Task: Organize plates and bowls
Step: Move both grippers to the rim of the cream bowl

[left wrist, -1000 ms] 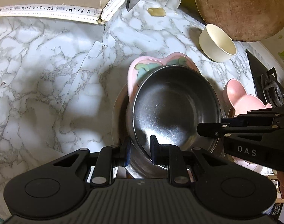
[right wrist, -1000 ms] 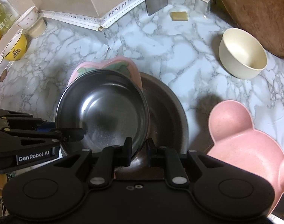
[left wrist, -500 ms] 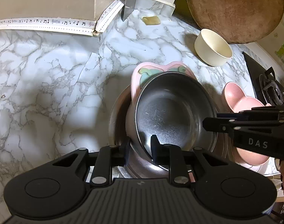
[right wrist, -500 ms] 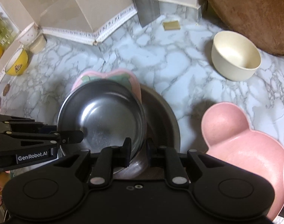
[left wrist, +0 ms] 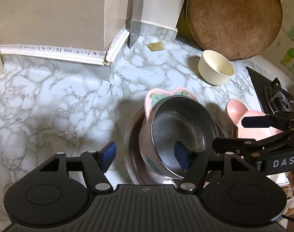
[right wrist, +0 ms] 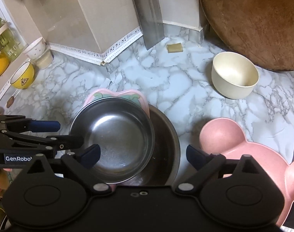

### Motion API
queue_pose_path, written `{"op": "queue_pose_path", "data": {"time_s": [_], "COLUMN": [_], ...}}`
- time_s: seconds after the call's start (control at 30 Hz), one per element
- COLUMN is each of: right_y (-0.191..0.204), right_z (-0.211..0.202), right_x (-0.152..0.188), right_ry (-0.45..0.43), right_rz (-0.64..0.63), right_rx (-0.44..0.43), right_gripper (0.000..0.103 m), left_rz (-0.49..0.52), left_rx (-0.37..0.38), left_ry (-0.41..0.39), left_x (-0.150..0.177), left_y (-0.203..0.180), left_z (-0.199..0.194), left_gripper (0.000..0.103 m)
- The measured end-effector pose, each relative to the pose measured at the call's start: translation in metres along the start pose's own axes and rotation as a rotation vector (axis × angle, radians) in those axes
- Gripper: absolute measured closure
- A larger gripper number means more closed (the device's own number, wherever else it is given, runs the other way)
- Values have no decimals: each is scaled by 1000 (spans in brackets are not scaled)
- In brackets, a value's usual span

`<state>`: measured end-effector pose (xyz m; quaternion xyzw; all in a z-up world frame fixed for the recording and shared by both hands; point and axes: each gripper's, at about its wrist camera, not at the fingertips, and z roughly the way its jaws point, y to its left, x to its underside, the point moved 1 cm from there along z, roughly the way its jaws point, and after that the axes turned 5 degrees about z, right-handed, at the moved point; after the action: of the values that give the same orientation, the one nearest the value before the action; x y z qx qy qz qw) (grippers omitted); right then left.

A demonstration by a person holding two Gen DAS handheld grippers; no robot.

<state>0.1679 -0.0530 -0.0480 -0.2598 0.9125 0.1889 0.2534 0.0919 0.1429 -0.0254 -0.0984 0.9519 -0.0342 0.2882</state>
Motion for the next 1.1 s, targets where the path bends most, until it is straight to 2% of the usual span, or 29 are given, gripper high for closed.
{"op": "queue_pose_path", "data": {"time_s": [0.2, 0.43, 0.53, 0.87, 1.1], "right_y": [-3, -20, -32, -85, -130], "right_z": [-18, -39, -46, -63, -62], "right_x": [1, -8, -14, -39, -59], "right_ry": [-44, -90, -110, -184, -205], "right_rz": [2, 30, 48, 96, 140], "right_rx": [7, 40, 60, 134, 162], "right_gripper": [7, 3, 3, 1, 1], "left_rz": [29, 78, 101, 194, 180], "left_rx": [-28, -23, -16, -6, 16], "left_ry": [-37, -69, -82, -175, -169], "left_x": [-3, -19, -32, -81, -119], "left_y": [-4, -22, -32, -86, -118], "left_z": [-11, -17, -17, -9, 14], "left_gripper": [37, 29, 25, 22, 21]}}
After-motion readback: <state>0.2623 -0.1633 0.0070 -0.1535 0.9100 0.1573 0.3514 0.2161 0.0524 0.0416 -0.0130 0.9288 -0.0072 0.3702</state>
